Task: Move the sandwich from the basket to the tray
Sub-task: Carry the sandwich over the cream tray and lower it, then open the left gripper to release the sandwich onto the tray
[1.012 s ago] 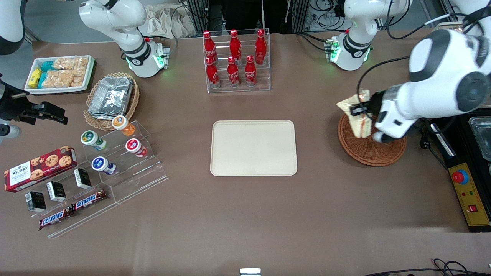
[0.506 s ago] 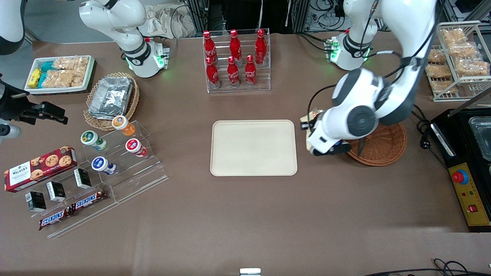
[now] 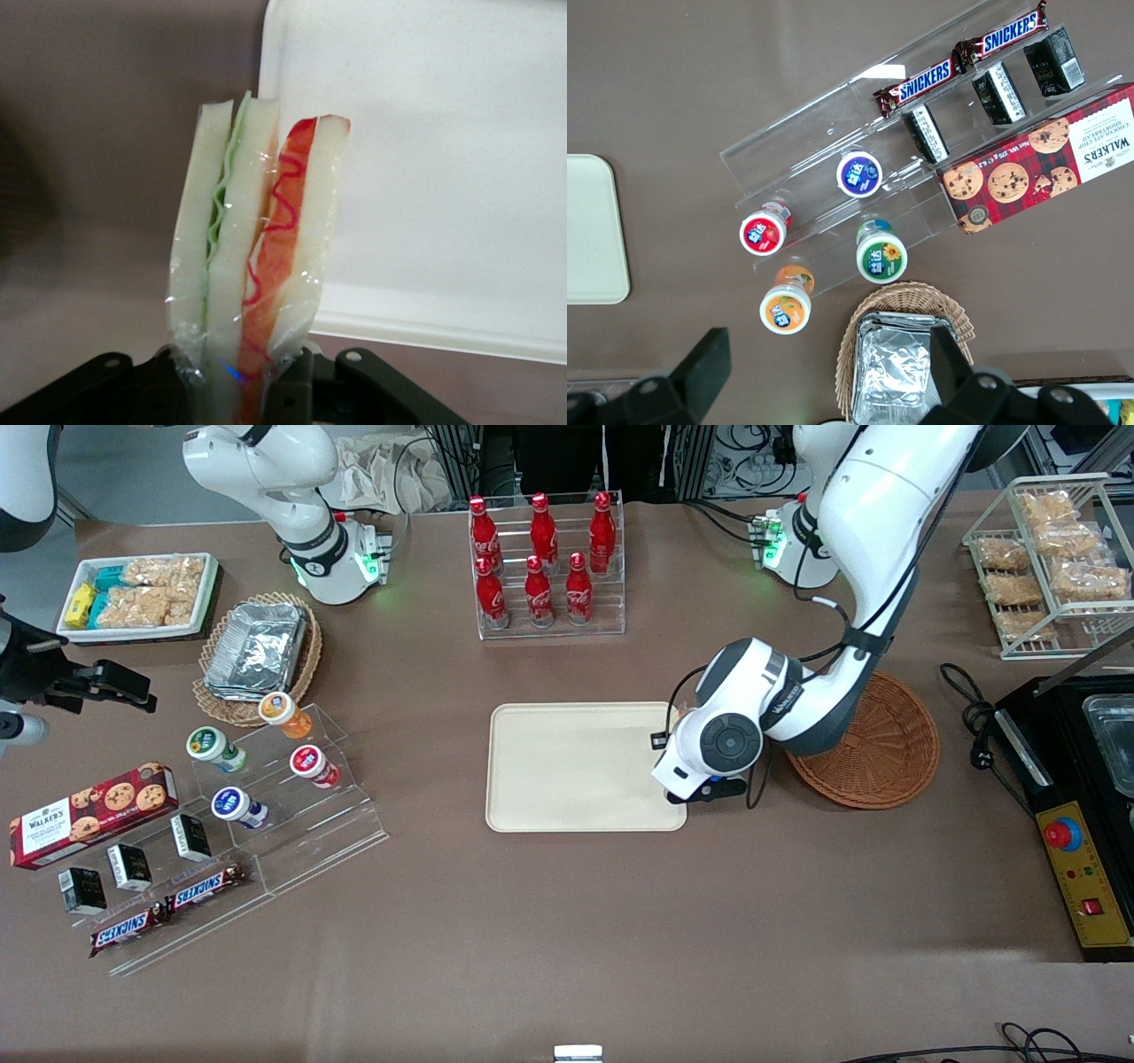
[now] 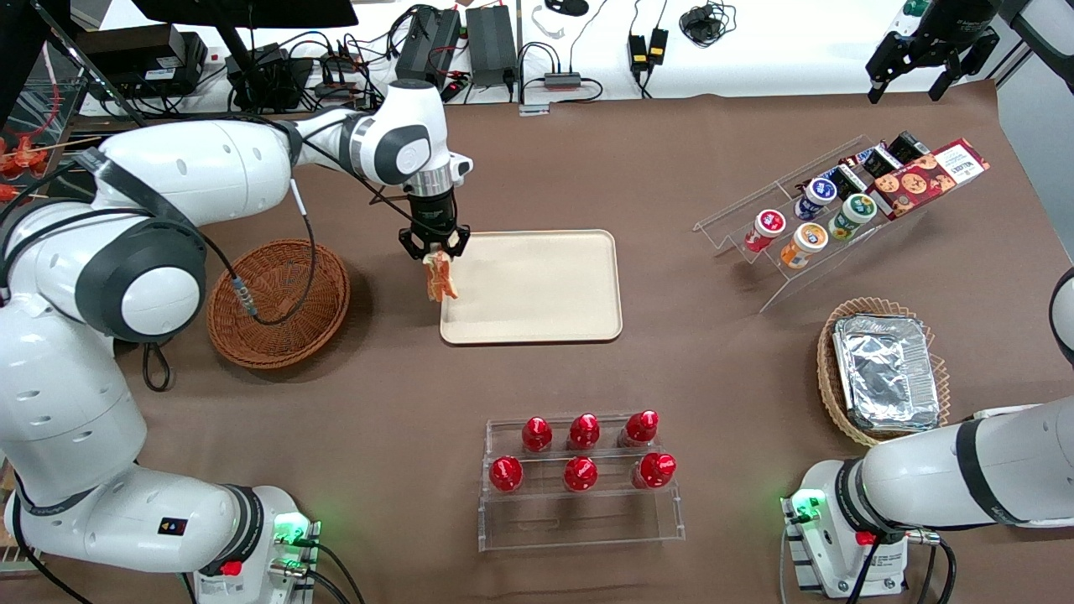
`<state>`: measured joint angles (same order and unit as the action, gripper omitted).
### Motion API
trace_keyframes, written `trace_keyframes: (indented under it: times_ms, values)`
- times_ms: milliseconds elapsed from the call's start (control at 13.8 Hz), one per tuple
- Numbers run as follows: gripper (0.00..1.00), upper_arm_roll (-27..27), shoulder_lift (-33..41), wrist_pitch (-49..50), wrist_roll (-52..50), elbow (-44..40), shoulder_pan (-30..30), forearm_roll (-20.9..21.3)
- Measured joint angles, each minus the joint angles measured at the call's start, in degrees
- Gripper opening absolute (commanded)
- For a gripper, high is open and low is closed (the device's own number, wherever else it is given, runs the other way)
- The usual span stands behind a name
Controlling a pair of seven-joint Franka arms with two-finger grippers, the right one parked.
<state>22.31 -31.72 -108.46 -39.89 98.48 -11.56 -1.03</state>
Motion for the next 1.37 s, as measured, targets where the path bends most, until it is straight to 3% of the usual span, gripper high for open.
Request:
trace_keyframes:
  times_ms: [1012,1084,1157,1301,1373]
  values:
    - [0.23,0.22,-8.42,-4.74,-0.63,-2.98,-4.03,2.11]
    - [0.30,0.20,-8.62,-4.74,-0.63,-2.99,-4.02,2.29]
    - [0.48,0.20,-8.66,-4.74,-0.63,-3.01,-4.02,2.33]
    - [0.50,0.19,-8.66,-4.71,-0.63,-3.06,-4.02,2.39]
    - [0.59,0.16,-8.67,-4.67,-0.63,-3.06,-4.02,2.42]
